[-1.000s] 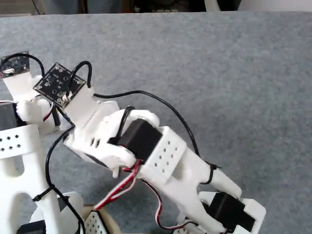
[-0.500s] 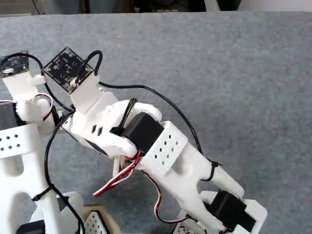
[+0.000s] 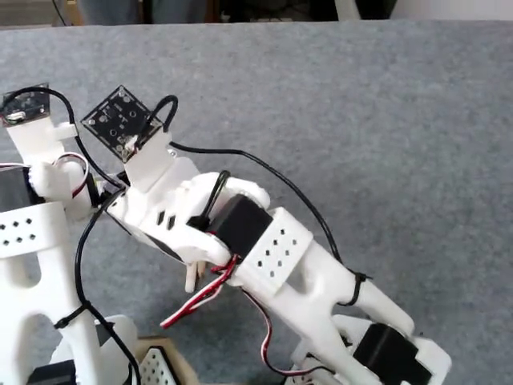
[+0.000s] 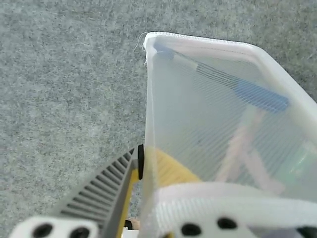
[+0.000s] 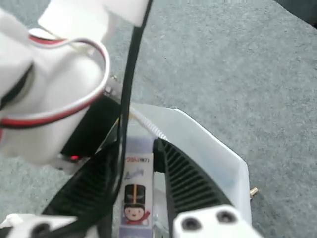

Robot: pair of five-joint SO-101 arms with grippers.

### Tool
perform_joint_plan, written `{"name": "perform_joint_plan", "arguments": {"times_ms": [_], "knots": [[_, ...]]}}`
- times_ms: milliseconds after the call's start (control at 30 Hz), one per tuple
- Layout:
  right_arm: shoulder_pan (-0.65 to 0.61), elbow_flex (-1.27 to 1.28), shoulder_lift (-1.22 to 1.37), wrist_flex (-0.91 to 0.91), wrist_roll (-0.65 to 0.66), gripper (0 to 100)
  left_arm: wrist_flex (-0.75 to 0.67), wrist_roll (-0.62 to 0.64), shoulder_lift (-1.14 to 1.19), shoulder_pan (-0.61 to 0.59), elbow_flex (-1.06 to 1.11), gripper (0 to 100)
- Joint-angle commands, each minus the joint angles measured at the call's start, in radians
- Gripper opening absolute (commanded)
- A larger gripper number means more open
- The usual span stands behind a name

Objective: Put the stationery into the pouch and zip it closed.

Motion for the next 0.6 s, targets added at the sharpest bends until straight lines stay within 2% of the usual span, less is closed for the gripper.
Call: {"name": "perform_joint_plan", "arguments": {"times_ms": [0, 367, 567], "knots": [[0.038, 0.042, 0.008, -0.006, 0.011, 1.5, 0.028, -0.003, 0.083, -0.042, 0.070, 3], [0.038, 0.045, 0.013, -0.006, 0.009, 1.9, 0.028, -0.003, 0.083, -0.036, 0.070, 3], [0.038, 0.061, 0.013, 0.051, 0.008, 14.4, 0.028, -0.003, 0.084, -0.041, 0.064, 3]]}}
